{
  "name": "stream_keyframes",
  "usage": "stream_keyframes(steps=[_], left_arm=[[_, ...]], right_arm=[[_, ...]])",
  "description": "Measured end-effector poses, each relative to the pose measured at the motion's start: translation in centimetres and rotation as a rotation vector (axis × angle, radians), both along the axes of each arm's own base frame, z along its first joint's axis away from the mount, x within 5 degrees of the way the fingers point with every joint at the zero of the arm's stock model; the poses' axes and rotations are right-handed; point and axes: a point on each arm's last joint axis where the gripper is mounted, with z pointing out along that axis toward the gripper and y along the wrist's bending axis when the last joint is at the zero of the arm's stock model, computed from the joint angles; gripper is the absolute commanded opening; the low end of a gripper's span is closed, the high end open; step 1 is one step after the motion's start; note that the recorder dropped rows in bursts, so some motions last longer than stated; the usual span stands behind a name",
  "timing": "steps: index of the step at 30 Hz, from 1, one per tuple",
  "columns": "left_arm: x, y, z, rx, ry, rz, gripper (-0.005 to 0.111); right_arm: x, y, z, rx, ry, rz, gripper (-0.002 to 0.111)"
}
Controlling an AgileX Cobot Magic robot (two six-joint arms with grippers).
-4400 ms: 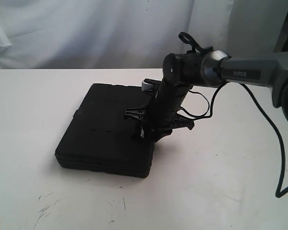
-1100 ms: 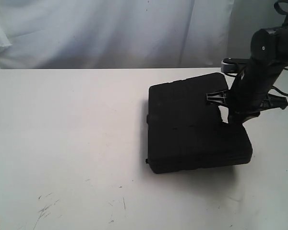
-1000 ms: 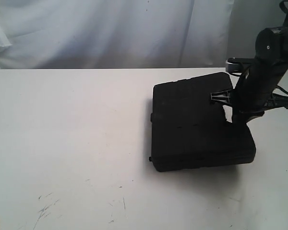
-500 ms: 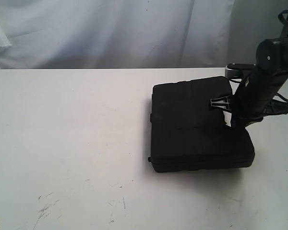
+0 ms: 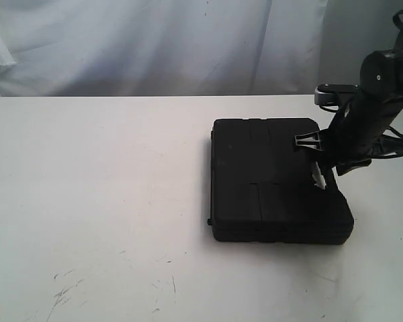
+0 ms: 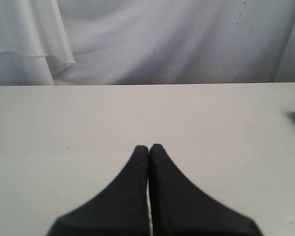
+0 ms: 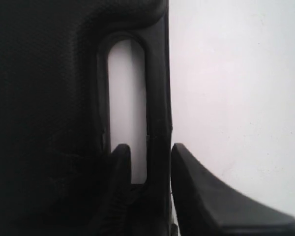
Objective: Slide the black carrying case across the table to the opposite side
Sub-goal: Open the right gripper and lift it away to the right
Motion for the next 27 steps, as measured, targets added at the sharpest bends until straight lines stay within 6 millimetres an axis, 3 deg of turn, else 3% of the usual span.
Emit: stream_keyframes(steps=[6, 9, 13, 15, 21, 27], left_arm=[[0.0, 0.0, 0.0, 0.000, 0.000, 0.000, 0.000], [0.0, 0.0, 0.0, 0.000, 0.000, 0.000, 0.000], [0.0, 0.0, 0.0, 0.000, 0.000, 0.000, 0.000], [0.0, 0.0, 0.0, 0.000, 0.000, 0.000, 0.000], [0.0, 0.0, 0.0, 0.000, 0.000, 0.000, 0.000], [0.0, 0.0, 0.0, 0.000, 0.000, 0.000, 0.000]], right_arm=[[-0.1, 0.1, 0.0, 0.010, 0.012, -0.009, 0.033], [-0.2, 0.0, 0.4, 0.012, 0.009, -0.010, 0.024], [-0.5, 0.0, 3.1, 0.044, -0.068, -0.027, 0.001], [-1.0, -0.2, 5.0, 0.070, -0.139, -0.033, 0.000], [-5.1, -1.4, 9.9, 0.142, -0.354, -0.027, 0.000], [-11.1, -3.2, 9.8, 0.157, -0.446, 0.006, 0.000]])
